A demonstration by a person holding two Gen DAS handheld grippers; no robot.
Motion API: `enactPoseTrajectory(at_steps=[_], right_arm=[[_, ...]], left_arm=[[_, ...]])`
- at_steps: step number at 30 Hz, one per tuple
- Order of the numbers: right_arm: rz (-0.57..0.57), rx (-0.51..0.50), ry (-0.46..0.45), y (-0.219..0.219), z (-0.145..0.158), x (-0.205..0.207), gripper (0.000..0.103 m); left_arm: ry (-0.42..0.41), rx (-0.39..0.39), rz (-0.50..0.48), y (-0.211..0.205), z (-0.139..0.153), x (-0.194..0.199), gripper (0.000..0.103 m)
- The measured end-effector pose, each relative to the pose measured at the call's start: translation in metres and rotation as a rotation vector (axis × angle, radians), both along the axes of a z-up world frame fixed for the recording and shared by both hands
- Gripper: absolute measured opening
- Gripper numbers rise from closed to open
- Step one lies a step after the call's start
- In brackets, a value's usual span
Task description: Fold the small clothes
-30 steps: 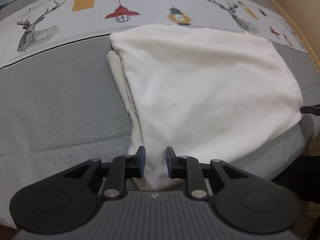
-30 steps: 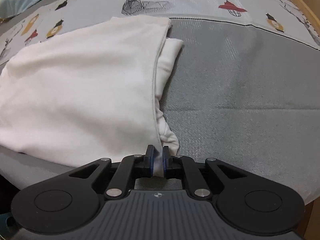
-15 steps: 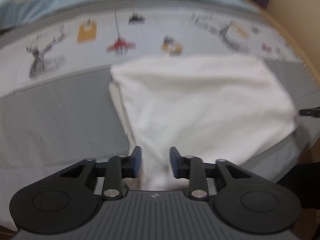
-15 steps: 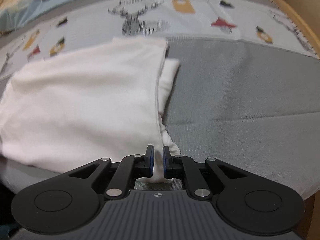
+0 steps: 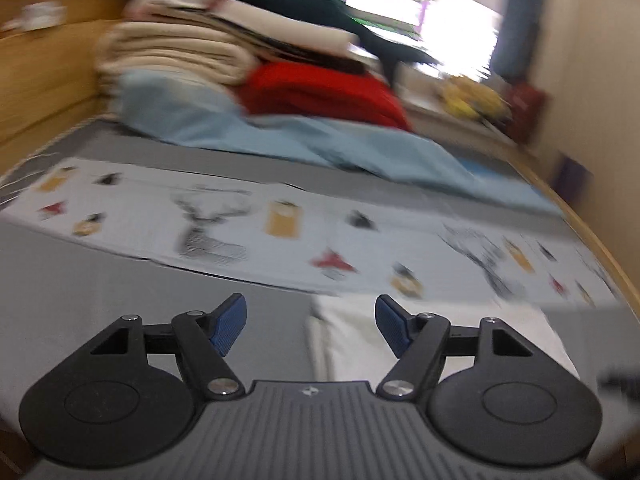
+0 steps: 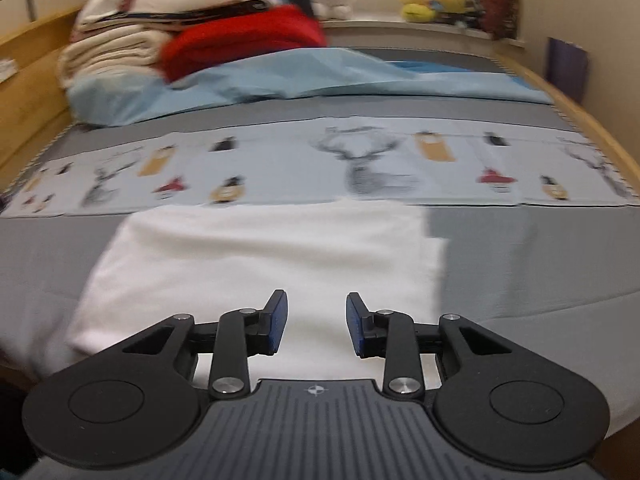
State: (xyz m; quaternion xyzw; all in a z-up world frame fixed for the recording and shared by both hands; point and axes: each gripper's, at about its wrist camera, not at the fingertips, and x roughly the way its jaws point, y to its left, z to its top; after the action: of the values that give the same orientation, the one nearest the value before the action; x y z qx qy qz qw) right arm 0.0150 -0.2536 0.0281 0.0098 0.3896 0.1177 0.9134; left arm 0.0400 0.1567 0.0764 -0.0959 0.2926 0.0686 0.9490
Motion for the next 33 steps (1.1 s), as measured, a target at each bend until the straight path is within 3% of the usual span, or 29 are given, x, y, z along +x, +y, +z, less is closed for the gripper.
enactPoseTrajectory(at_steps=[3,5,7,12,18,22,25,30,33], right_arm=[[0.101,-0.029,-0.006,0.042,-0.008,0.0,0.034],[0.172,-0.03,-0.016,0.07,-0.011,-0.003,0.028],[0.246,-0.03,-0.03,0.1,-0.015,-0.004,0.006],[0.427,-0.033,-0.03,0.174,-0.03,-0.012,0.006],[0.523,-0.113,0.026,0.241,-0.062,-0.013,0.008],[0.569,-0.167,0.038,0.276,-0.082,-0.014,0.025],[0.604,-0.215,0.039,0.293,-0.094,-0.013,0.033],[0.612,-0.273,0.077,0.31,-0.114,-0.004,0.033],[0.638,-0.307,0.049,0.317,-0.118,-0.006,0.033]], left_arm=[[0.002,-0.04,0.048,0.007,0.001,0.003,0.076],[0.0,-0.047,0.037,0.007,0.002,0.004,0.076],[0.011,-0.034,0.014,0.006,0.002,0.005,0.076],[0.02,0.044,-0.016,0.0,-0.008,0.007,0.078],[0.051,0.01,-0.007,0.016,-0.019,0.011,0.08],[0.096,-0.013,0.012,0.03,-0.028,0.018,0.08],[0.143,-0.038,0.031,0.041,-0.037,0.026,0.08],[0.196,-0.06,0.03,0.051,-0.048,0.034,0.08],[0.216,-0.063,0.024,0.053,-0.054,0.038,0.08]])
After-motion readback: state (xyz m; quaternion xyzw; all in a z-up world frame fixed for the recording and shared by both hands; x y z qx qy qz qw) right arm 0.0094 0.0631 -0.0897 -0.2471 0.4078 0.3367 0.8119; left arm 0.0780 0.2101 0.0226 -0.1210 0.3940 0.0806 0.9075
